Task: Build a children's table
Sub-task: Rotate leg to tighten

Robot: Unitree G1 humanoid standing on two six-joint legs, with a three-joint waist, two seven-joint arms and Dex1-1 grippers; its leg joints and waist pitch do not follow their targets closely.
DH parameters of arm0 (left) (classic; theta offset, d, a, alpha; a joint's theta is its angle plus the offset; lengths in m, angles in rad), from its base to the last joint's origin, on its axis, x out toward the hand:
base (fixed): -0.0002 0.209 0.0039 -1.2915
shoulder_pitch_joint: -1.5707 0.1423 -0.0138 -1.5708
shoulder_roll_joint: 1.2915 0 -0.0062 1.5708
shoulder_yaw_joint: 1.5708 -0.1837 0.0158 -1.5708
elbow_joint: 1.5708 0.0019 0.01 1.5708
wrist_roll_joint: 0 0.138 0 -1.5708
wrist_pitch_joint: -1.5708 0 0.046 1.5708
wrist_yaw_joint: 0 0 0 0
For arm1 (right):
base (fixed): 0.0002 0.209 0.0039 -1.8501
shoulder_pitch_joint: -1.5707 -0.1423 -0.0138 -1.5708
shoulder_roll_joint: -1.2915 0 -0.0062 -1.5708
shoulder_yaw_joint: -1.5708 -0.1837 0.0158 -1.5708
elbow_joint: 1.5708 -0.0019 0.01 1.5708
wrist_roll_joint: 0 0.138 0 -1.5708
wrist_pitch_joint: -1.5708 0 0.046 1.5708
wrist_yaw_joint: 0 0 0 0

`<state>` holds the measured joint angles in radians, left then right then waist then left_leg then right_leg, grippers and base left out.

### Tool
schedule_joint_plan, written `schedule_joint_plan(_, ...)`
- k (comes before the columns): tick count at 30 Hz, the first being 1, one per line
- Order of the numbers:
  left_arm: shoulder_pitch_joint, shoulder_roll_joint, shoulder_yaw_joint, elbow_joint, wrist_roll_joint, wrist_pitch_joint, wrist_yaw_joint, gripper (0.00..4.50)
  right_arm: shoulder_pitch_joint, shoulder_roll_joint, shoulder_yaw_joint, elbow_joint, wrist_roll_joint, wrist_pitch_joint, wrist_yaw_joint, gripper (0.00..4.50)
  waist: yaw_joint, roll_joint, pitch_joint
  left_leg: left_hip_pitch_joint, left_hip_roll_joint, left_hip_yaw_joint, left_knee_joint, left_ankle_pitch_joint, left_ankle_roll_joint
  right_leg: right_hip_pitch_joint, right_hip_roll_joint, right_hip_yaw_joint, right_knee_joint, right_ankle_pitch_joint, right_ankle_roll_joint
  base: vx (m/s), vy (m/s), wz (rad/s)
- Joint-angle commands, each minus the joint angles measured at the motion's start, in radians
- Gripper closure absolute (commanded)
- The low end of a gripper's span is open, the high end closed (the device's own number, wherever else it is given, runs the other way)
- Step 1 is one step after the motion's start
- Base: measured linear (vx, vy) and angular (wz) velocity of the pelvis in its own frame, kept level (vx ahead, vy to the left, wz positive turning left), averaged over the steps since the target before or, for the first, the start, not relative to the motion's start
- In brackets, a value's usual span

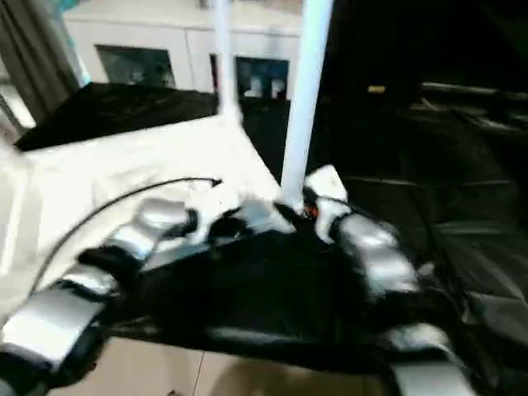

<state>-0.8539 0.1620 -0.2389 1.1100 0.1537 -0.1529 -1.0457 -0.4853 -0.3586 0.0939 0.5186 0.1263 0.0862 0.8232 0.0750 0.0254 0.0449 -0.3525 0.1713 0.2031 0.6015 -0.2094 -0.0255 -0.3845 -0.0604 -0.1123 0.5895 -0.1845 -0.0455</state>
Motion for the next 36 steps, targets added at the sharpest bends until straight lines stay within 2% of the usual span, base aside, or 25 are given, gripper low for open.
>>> schedule_joint_plan(1,0.002,-0.02,-0.008,-0.066,-0.048,-0.073,-0.093,4.5,0.016,0.0,0.073,-0.052,0.018,0.02,0.117,1.34,0.009,-0.012,-0.062,0.003,0.081,-0.038,-0.064,-0.116,0.132,0.052,-0.117,0.072,-0.067,-0.155,-0.192,0.0,0.0,0.0)
schedule_joint_plan(4,0.024,0.011,-0.013,-0.097,-0.069,-0.07,-0.199,4.5,0.045,-0.056,0.088,-0.105,0.035,0.047,0.198,1.34,0.022,-0.013,-0.061,0.004,0.081,-0.036,-0.064,-0.104,0.127,0.05,-0.12,0.074,-0.067,-0.158,-0.193,0.0,0.0,0.0)
schedule_joint_plan(6,0.027,0.017,-0.009,-0.103,-0.078,-0.063,-0.219,4.5,0.049,-0.065,0.09,-0.114,0.04,0.055,0.212,1.34,0.027,-0.011,-0.061,0.004,0.082,-0.036,-0.065,-0.104,0.122,0.05,-0.119,0.073,-0.067,-0.172,-0.19,0.0,0.0,0.0)
schedule_joint_plan(8,0.029,0.024,-0.005,-0.108,-0.085,-0.063,-0.234,4.5,0.058,-0.076,0.092,-0.129,0.04,0.063,0.227,1.34,0.031,-0.012,-0.06,0.007,0.085,-0.038,-0.067,-0.114,0.103,0.047,-0.121,0.073,-0.07,-0.201,-0.18,0.0,0.0,0.0)
schedule_joint_plan(12,0.033,0.04,0.005,-0.118,-0.094,-0.064,-0.267,4.5,0.08,-0.096,0.096,-0.17,0.051,0.093,0.264,1.34,0.035,-0.013,-0.059,0.005,0.082,-0.038,-0.068,-0.117,0.095,0.048,-0.12,0.073,-0.072,-0.217,-0.167,0.0,0.0,0.0)
schedule_joint_plan(17,0.038,0.044,0.011,-0.131,-0.097,-0.059,-0.286,4.5,0.093,-0.105,0.106,-0.195,0.053,0.108,0.284,1.83,0.037,-0.012,-0.059,0.005,0.082,-0.038,-0.068,-0.113,0.092,0.047,-0.119,0.073,-0.073,-0.222,-0.16,0.0,0.0,0.0)
schedule_joint_plan(25,0.034,0.041,0.016,-0.131,-0.097,-0.052,-0.285,4.5,0.106,-0.097,0.107,-0.208,0.055,0.136,0.281,1.92,0.038,-0.011,-0.059,0.005,0.081,-0.039,-0.069,-0.122,0.083,0.047,-0.119,0.073,-0.076,-0.238,-0.153,0.0,0.0,0.0)
schedule_joint_plan(28,0.028,0.031,0.022,-0.116,-0.082,-0.039,-0.221,4.5,0.12,-0.07,0.088,-0.185,0.046,0.134,0.217,1.92,0.038,-0.01,-0.06,0.005,0.082,-0.04,-0.069,-0.114,0.084,0.047,-0.12,0.072,-0.074,-0.223,-0.154,0.0,0.0,0.0)
schedule_joint_plan(30,0.013,0.019,0.021,-0.084,-0.049,-0.031,-0.114,4.5,0.116,-0.027,0.054,-0.128,0.03,0.13,0.104,1.92,0.033,-0.012,-0.058,0.006,0.081,-0.04,-0.07,-0.124,0.071,0.044,-0.12,0.072,-0.077,-0.238,-0.155,0.0,0.0,0.0)
schedule_joint_plan(31,0.013,0.019,0.021,-0.084,-0.049,-0.031,-0.114,4.5,0.116,-0.027,0.054,-0.128,0.03,0.13,0.104,1.92,0.029,-0.012,-0.057,0.006,0.077,-0.041,-0.071,-0.133,0.063,0.045,-0.121,0.071,-0.081,-0.265,-0.151,0.0,0.0,0.0)
schedule_joint_plan(32,-0.002,0.01,0.02,-0.057,-0.027,-0.013,-0.032,4.5,0.111,-0.001,0.035,-0.09,0.02,0.131,0.035,1.92,0.029,-0.012,-0.057,0.007,0.076,-0.04,-0.071,-0.133,0.061,0.048,-0.121,0.071,-0.083,-0.281,-0.143,0.0,0.0,0.0)
schedule_joint_plan(33,-0.016,-0.003,0.023,-0.032,-0.015,0.0,0.038,4.5,0.106,0.028,0.018,-0.053,0.012,0.126,-0.034,1.92,0.026,-0.01,-0.055,0.008,0.077,-0.039,-0.072,-0.137,0.061,0.043,-0.119,0.072,-0.085,-0.288,-0.144,0.0,0.0,0.0)
schedule_joint_plan(34,-0.033,-0.03,0.035,-0.007,-0.016,0.022,0.114,4.5,0.089,0.075,-0.016,0.002,0.009,0.129,-0.146,1.92,0.019,-0.007,-0.055,0.013,0.077,-0.042,-0.073,-0.153,0.046,0.038,-0.12,0.071,-0.089,-0.309,-0.144,0.0,0.0,0.0)
schedule_joint_plan(35,-0.047,-0.056,0.045,0.011,-0.018,0.04,0.173,4.5,0.072,0.118,-0.047,0.05,0.009,0.127,-0.246,1.92,0.013,-0.011,-0.054,0.013,0.077,-0.045,-0.077,-0.161,0.029,0.043,-0.12,0.069,-0.09,-0.329,-0.143,0.0,0.0,0.0)
schedule_joint_plan(36,-0.065,-0.092,0.054,0.028,-0.022,0.063,0.236,4.5,0.042,0.169,-0.082,0.11,0.009,0.124,-0.37,1.93,0.01,-0.011,-0.054,0.015,0.075,-0.043,-0.075,-0.163,0.026,0.041,-0.119,0.07,-0.092,-0.331,-0.144,0.0,0.0,0.0)
